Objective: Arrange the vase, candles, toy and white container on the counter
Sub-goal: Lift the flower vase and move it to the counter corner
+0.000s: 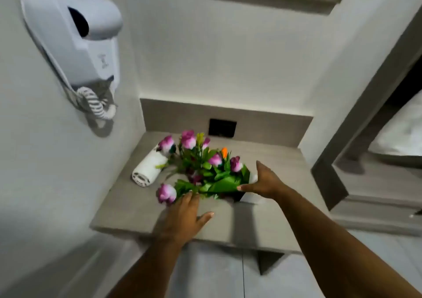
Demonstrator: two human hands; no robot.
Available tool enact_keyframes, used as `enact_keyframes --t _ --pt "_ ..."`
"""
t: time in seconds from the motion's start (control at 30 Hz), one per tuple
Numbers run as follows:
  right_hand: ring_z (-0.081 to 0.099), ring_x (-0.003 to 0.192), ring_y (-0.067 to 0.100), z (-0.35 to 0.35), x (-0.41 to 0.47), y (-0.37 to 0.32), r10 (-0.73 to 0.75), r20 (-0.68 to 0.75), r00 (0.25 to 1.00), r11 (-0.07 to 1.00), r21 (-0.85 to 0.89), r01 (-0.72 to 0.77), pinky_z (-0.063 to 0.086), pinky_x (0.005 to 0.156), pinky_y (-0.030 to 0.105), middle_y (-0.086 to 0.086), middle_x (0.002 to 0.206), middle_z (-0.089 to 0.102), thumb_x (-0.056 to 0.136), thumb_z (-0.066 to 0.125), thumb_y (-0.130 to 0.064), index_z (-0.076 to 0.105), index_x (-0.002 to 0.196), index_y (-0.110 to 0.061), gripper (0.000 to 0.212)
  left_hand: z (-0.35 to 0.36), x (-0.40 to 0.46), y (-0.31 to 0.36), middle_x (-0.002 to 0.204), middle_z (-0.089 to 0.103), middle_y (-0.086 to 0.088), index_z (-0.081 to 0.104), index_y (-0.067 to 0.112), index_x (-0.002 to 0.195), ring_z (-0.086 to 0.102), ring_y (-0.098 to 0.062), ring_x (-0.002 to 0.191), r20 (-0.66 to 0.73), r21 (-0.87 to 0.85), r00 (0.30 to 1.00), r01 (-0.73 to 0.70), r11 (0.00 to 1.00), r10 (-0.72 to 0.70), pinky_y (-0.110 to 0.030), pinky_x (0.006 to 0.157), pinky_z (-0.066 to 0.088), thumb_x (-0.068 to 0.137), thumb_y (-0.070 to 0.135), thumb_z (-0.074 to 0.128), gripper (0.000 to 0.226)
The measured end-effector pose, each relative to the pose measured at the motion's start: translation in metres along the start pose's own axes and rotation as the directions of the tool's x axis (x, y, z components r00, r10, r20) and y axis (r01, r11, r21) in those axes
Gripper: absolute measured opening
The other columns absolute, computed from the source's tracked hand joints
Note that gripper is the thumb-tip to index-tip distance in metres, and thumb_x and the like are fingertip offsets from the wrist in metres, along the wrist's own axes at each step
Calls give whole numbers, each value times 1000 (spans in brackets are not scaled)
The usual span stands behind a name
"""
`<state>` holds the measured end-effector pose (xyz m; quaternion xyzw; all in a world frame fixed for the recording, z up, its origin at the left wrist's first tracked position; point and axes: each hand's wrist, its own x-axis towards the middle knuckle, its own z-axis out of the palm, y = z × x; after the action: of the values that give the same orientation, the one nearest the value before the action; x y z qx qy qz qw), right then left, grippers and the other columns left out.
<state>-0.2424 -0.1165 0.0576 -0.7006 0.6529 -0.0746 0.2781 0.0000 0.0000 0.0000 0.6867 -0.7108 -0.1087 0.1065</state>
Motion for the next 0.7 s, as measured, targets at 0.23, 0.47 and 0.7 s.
enact_keyframes --t 0.23,0.47,0.7 --pt "37 136 35 31 35 19 -48 57 997 978 -202 59 38 108 45 14 153 33 59 87 -45 13 152 -10 125 85 6 0 162 6 -11 12 14 151 0 -26 149 160 70 987 -21 997 9 -39 119 2 91 63 26 79" --pt "58 101 37 27 48 11 11 -7 1000 934 -358 -12 49 79 37 17 118 51 57 88 -24 45 117 -5 76 102 1 -3 161 5 -12 9 12 151 -1 -29 149 91 95 995 -36 995 27 -43 118 -4 90 63 18 80" --pt "56 100 30 31 26 41 96 -254 962 995 29 -91 37 72 28 14 114 59 52 93 -29 50 116 -6 81 101 11 -13 162 4 -10 6 16 151 -4 -28 149 134 119 989 -84 989 68 -43 118 -6 80 73 5 91"
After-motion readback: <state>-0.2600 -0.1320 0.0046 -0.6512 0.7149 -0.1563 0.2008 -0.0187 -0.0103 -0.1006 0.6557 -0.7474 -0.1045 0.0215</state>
